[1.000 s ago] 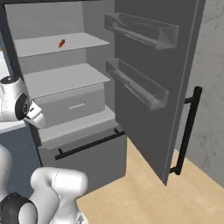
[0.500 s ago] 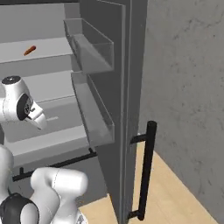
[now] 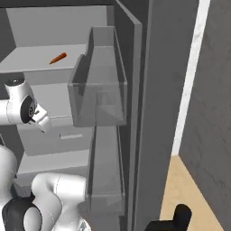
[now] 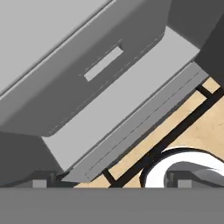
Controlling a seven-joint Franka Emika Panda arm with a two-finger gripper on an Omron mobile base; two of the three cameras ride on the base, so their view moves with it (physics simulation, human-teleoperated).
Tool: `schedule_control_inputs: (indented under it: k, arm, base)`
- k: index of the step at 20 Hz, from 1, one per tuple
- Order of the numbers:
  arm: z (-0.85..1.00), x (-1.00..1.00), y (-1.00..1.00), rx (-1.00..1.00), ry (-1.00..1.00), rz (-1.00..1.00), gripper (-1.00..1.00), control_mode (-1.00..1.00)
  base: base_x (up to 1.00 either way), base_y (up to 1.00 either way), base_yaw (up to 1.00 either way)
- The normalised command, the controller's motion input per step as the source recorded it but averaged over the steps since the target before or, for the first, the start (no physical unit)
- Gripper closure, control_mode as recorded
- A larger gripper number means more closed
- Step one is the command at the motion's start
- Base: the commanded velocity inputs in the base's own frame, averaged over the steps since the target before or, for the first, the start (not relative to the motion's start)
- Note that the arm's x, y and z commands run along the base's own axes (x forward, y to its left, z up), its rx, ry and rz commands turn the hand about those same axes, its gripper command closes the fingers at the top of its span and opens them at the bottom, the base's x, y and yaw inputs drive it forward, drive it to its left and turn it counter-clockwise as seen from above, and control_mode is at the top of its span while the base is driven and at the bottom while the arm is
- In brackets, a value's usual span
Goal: Place one carrot and one chicken drumstick in each tupperware on the nearby counter, to pack two identical lunches.
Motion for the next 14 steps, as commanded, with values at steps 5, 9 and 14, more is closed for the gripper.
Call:
schedule_control_inputs:
  k: [5, 9, 14]
  arm:
    - [0.0, 0.0, 0.0, 0.0, 0.0, 0.0, -1.0, 1.0]
    - [0.0, 0.0, 0.0, 0.0, 0.0, 0.0, -1.0, 1.0]
    - [0.88, 0.39, -0.29, 0.02, -0.24, 0.08, -1.0, -1.0]
  base:
    - [0.74, -0.08, 0.05]
    - [1.0, -0.12, 0.0]
    - [0.0, 0.0, 0.0]
